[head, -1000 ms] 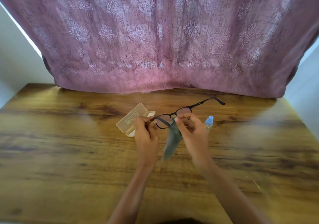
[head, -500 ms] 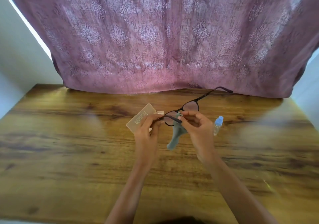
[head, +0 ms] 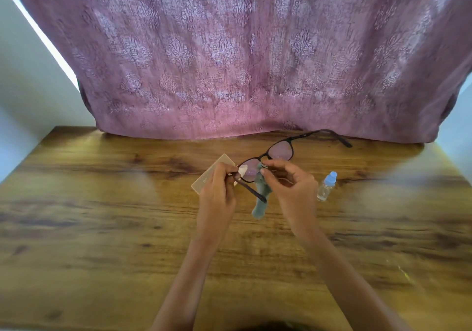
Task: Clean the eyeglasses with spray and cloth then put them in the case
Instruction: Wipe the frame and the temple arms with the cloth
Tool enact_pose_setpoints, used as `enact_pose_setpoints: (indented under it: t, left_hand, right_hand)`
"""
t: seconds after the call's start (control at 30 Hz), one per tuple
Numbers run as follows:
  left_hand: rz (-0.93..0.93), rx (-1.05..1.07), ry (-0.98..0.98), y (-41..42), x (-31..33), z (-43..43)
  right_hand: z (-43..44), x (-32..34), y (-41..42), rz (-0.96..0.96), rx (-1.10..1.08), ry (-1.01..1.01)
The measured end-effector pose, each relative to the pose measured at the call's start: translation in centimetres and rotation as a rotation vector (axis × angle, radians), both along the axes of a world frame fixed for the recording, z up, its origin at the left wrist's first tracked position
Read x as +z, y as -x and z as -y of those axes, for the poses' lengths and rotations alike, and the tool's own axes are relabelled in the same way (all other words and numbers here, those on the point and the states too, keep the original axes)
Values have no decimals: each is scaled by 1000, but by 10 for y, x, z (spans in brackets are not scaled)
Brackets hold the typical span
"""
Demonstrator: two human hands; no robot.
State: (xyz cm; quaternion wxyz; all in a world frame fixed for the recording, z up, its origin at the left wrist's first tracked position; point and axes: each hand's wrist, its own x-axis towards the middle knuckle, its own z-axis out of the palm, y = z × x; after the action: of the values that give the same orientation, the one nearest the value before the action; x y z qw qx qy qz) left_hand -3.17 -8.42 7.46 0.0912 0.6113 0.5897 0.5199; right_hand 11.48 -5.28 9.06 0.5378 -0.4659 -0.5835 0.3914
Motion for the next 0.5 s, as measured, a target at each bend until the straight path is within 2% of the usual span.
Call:
enact_pose_setpoints:
  t: [0.17,0.3,0.4,0.5]
  left_hand:
    - [56,11,-11,-5,-2,0]
    - [98,31,-36,-9,-5,-1]
    - [92,42,-39,-7,-8,-3]
    - [89,38,-39,-7,-11,-4]
  right_hand:
    - [1,7,6,314,-77,-310]
    - [8,7,14,438,-30,-391]
    - [11,4,18,463,16,-426]
    - [3,0,18,498,-75,-439]
